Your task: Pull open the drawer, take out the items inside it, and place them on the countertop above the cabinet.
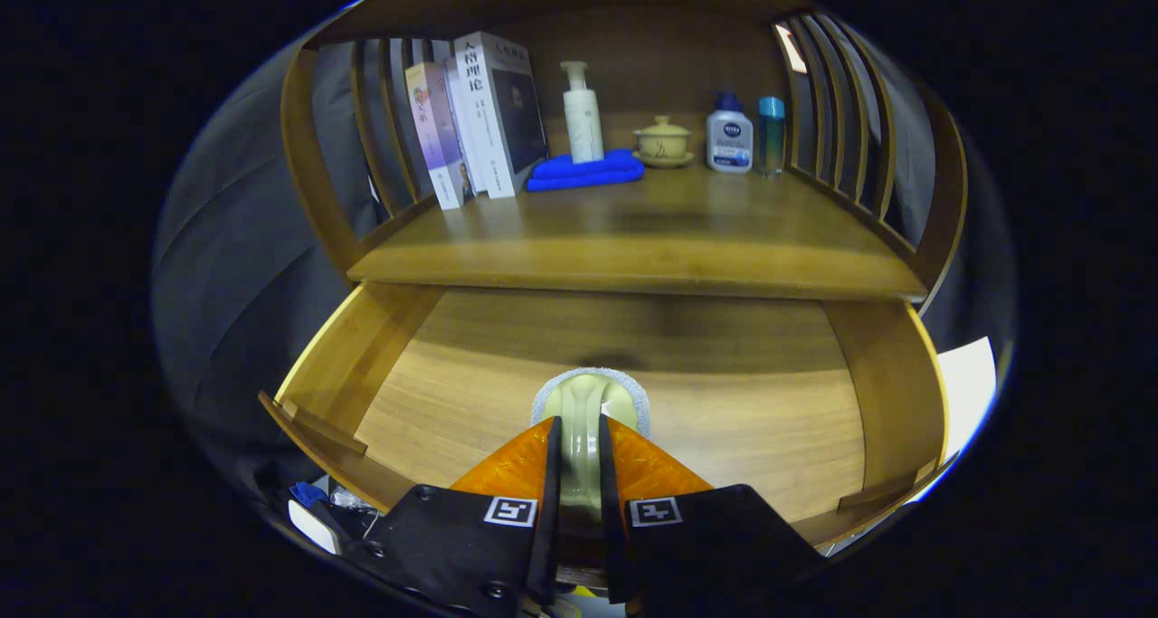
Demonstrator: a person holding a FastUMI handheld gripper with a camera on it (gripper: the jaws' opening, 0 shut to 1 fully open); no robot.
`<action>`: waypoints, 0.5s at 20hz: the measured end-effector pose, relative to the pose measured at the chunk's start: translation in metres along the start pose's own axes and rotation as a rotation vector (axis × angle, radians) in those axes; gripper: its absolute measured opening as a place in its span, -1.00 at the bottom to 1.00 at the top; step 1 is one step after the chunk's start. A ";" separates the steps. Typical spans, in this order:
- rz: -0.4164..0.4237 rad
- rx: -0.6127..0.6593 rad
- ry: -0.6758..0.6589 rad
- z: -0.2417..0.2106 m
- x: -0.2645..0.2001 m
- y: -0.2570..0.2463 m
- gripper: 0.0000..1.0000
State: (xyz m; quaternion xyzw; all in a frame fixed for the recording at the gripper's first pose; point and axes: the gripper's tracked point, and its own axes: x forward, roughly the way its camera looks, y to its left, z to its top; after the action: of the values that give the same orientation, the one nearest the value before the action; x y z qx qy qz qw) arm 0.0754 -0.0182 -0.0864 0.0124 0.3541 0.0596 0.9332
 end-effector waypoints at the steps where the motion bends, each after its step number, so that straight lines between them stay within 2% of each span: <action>1: -0.001 -0.006 -0.023 0.005 -0.004 -0.001 -0.54; 10: 0.026 -0.004 -0.172 0.062 -0.047 0.004 -0.54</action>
State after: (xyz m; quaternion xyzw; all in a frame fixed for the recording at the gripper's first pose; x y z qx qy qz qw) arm 0.0815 -0.0183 -0.0086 0.0203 0.2725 0.0710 0.9593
